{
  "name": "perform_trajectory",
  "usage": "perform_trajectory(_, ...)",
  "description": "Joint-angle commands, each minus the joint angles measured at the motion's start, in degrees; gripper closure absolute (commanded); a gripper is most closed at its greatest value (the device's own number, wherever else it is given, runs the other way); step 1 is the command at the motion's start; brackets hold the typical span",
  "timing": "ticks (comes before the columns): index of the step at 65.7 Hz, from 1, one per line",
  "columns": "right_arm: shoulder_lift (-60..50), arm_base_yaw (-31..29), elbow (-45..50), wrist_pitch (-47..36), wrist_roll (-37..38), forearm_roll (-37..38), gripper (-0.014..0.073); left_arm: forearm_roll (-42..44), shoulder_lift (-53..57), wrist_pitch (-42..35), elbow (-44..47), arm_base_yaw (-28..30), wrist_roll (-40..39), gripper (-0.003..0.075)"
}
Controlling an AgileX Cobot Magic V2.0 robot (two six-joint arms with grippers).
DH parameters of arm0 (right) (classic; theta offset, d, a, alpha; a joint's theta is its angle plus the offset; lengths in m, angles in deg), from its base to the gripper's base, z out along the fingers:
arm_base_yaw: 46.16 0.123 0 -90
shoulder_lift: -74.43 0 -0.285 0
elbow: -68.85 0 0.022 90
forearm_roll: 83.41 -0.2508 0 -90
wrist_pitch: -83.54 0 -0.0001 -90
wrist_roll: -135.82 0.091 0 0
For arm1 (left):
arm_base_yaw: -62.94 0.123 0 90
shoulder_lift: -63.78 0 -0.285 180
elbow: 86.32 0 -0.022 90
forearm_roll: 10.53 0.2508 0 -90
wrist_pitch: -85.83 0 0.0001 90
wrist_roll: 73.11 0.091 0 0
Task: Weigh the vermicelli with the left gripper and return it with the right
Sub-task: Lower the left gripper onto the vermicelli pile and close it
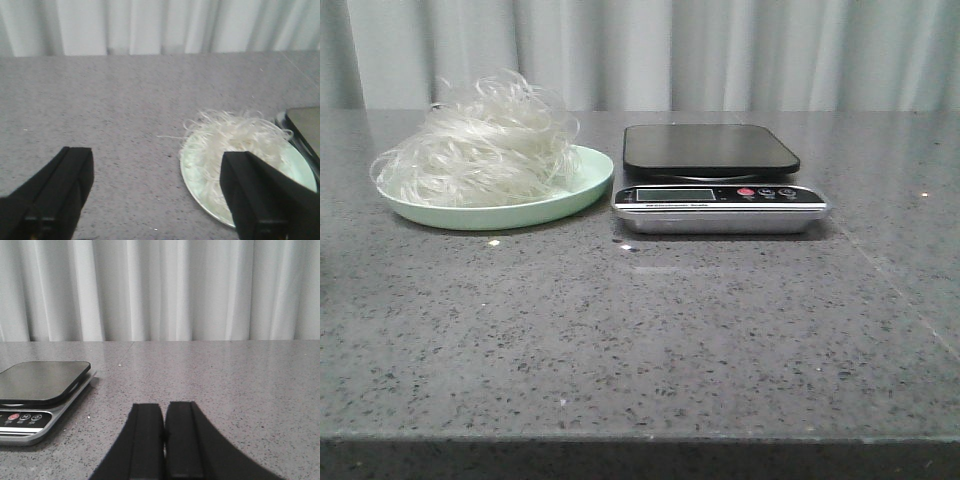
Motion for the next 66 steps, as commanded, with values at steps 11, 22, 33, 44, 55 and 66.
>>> perform_trajectory(11, -1.0, -0.2, -0.4, -4.7, -0.5, 0.5, 0.0426, -0.7, -15.5, 1.8, -12.6, -9.7, -0.1, 0.0133)
perform_trajectory(22, -1.0, -0.2, -0.4, -4.7, -0.5, 0.5, 0.0426, -1.6, -25.2, 5.3, -19.0, -11.7, -0.1, 0.0133)
perform_trajectory(33, -1.0, -0.2, -0.4, -4.7, -0.5, 0.5, 0.0426, -2.6, -34.4, 10.8, -25.8, -11.8, -0.1, 0.0133)
perform_trajectory(44, -1.0, -0.2, -0.4, -4.7, -0.5, 0.5, 0.0426, -3.0, -41.0, 17.2, -31.2, -11.8, -0.1, 0.0133)
perform_trajectory(55, -1.0, -0.2, -0.4, -4.7, -0.5, 0.5, 0.0426, -4.2, -47.2, 23.2, -36.7, -11.8, -0.1, 0.0134)
perform_trajectory(66, -1.0, -0.2, -0.4, -4.7, -0.5, 0.5, 0.0426, -4.5, -52.4, 31.9, -41.7, -11.8, -0.1, 0.0146)
